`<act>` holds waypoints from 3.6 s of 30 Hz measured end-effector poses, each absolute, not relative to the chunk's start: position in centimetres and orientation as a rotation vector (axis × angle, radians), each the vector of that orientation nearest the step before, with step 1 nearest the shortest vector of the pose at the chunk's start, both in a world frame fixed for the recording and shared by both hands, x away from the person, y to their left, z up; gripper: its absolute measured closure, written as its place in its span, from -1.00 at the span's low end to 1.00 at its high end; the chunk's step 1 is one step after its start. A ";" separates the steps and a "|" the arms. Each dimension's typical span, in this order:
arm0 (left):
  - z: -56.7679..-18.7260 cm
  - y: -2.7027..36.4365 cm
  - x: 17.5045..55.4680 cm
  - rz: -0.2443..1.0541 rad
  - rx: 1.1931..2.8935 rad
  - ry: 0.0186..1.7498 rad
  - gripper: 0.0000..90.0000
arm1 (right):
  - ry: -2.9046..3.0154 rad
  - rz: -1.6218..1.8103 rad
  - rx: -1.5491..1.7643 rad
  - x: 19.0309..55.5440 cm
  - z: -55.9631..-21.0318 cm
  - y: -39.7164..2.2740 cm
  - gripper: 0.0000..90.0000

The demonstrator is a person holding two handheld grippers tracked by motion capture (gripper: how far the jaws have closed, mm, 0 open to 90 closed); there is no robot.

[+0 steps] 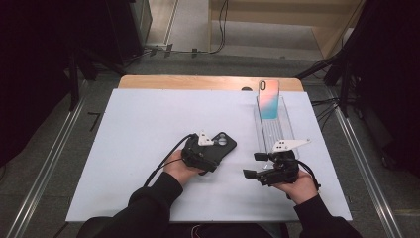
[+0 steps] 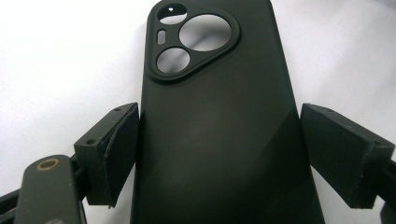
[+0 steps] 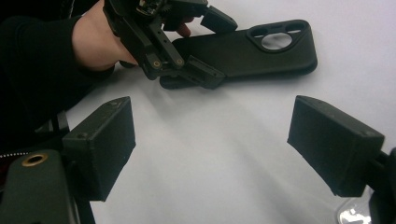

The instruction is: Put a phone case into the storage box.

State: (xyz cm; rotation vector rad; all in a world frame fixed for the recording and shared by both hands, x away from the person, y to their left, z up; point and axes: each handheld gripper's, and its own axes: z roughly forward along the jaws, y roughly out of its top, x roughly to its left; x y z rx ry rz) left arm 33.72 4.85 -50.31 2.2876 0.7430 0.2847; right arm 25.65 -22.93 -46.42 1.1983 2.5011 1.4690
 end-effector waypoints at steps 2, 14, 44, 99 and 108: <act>-49.8 5.1 33.7 0.275 2.259 0.749 -0.65 | 2.490 1.472 1.206 25.7 -46.3 -23.0 -0.71; -46.3 6.4 32.6 0.266 2.071 0.770 -0.65 | 2.421 1.482 1.280 25.5 -44.9 -22.4 -0.71; -48.1 6.3 28.6 0.305 1.714 0.951 -0.66 | 2.276 1.515 1.540 27.7 -41.7 -19.8 -0.71; -49.5 4.9 26.6 0.296 1.648 0.910 -0.69 | 2.257 1.650 1.779 32.5 -42.5 -16.6 0.83; -49.1 4.8 27.5 0.251 1.729 0.922 -0.94 | 2.275 1.657 1.738 32.2 -41.9 -16.6 0.84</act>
